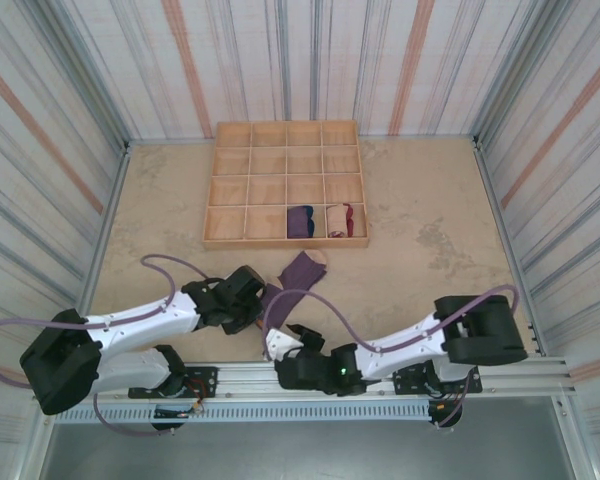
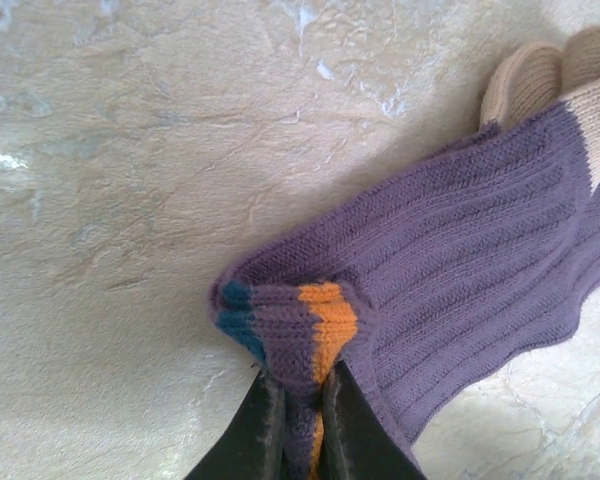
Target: Roll the socks
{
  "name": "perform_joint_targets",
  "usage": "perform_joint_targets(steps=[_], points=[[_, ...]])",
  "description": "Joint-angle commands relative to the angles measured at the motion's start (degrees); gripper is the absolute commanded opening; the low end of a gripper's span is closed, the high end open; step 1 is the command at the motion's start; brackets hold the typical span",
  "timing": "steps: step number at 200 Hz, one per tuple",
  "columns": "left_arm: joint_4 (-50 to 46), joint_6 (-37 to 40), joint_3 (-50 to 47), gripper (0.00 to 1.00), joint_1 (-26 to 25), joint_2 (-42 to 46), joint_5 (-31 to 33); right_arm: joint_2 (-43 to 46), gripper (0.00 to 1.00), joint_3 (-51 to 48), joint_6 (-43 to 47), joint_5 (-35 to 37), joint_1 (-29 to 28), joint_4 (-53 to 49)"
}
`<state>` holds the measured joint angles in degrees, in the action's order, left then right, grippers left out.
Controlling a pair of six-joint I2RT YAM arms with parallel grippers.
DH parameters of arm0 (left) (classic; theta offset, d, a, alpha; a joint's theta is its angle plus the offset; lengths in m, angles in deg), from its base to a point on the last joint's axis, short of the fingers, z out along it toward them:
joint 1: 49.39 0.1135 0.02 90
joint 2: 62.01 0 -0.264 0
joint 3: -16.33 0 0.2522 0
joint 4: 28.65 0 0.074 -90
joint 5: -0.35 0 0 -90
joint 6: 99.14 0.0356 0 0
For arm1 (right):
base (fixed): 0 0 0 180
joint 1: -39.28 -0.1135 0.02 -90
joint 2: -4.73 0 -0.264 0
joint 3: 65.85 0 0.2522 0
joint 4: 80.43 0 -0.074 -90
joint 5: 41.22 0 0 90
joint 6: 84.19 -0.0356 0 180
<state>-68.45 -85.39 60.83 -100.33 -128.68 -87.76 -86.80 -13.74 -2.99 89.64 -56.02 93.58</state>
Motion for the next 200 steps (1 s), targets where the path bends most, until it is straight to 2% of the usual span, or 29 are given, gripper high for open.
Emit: perform_joint_targets(steps=[1, 54, 96, 125, 156, 200], points=[[-1.37, 2.23, -0.57, 0.0, 0.39, 0.13, -1.21, -5.16, 0.68, 2.49, 7.86, 2.57, -0.52, 3.77], [-0.28, 3.44, -1.09, 0.0, 0.84, -0.21, -2.11, -14.12, 0.65, 5.59, 13.98, 3.45, 0.19, 8.08], [0.18, 4.49, -0.3, 0.0, 0.88, -1.95, -3.15, -15.42, 0.62, 5.71, 16.44, 6.1, 0.99, 10.16], [-0.19, 5.66, 0.54, 0.0, 0.92, -2.54, -4.54, -16.05, 0.59, 5.34, 16.62, 5.02, 2.7, 10.91], [-0.46, 6.02, 0.29, 0.0, 0.92, -2.24, -5.85, -17.34, 0.44, 5.53, 16.08, 4.6, 3.2, 11.66], [1.26, 5.12, -1.79, 0.0, 1.19, 0.37, -6.95, -18.33, 0.06, 5.6, 12.04, 3.76, 3.67, 10.89]])
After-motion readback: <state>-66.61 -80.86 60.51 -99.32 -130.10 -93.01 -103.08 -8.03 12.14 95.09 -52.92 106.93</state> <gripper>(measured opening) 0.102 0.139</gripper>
